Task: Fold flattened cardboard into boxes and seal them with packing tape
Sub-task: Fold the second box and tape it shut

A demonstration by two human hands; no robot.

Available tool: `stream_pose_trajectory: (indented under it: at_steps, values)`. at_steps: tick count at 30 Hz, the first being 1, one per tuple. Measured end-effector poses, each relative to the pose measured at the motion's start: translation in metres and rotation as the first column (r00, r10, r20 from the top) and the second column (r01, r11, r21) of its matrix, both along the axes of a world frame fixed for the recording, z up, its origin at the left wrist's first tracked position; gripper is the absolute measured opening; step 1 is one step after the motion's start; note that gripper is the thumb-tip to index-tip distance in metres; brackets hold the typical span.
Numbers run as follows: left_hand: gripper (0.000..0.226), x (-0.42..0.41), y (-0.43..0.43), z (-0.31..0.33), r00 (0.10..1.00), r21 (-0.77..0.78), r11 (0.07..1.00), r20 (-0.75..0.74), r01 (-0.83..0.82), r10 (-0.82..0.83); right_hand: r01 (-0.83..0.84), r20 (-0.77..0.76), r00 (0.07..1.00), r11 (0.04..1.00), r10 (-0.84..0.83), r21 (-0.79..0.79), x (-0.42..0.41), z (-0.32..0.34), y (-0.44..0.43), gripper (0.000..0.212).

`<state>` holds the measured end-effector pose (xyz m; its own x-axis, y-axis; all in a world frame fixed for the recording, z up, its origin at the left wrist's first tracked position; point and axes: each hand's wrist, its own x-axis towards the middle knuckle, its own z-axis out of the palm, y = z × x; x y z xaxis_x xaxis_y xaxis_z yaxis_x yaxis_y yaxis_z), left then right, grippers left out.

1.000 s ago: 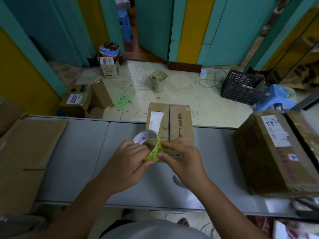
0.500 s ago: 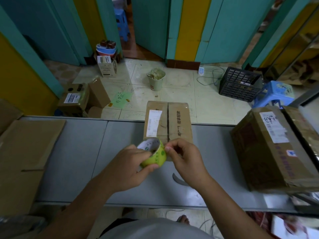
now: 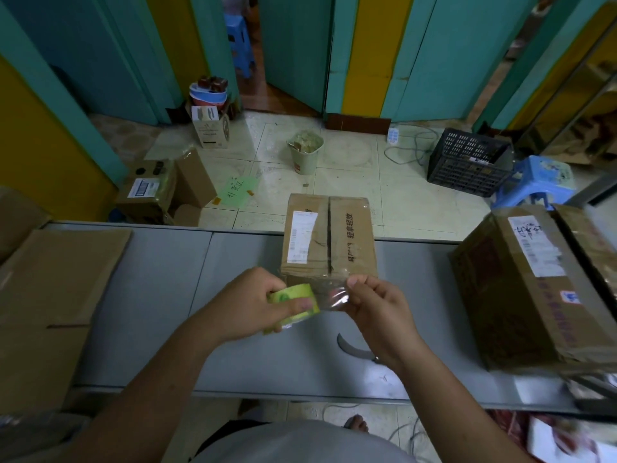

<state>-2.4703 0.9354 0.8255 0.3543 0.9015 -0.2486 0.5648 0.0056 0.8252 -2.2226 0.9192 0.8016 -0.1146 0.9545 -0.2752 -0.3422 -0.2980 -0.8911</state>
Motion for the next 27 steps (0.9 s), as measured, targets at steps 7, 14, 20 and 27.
stream_pose_trajectory:
  at_steps: [7, 14, 20, 27]
  values:
    - [0.035, -0.006, -0.007, 0.012, 0.843, -0.028, 0.996, 0.535, 0.083, -0.056, 0.108, -0.180, 0.973, 0.973, -0.146, -0.205, 0.004, -0.005, 0.012, 0.011]
    - [0.030, -0.010, -0.011, -0.003, 0.954, 0.023, 0.999, 0.298, -0.034, 0.025, 0.194, 0.092, 0.976, 0.981, -0.195, 0.028, 0.022, 0.017, 0.017, 0.030]
    - [0.072, -0.024, -0.001, -0.009, 0.966, 0.047, 0.992, -0.224, -0.118, 0.125, 0.162, 0.305, 0.928, 0.969, -0.213, 0.184, 0.032, 0.030, 0.010, 0.031]
    - [0.040, -0.040, 0.010, -0.008, 0.909, -0.013, 0.999, 0.416, -0.040, 0.042, 0.308, 0.209, 0.937, 0.945, -0.281, -0.110, 0.054, 0.011, 0.017, 0.015]
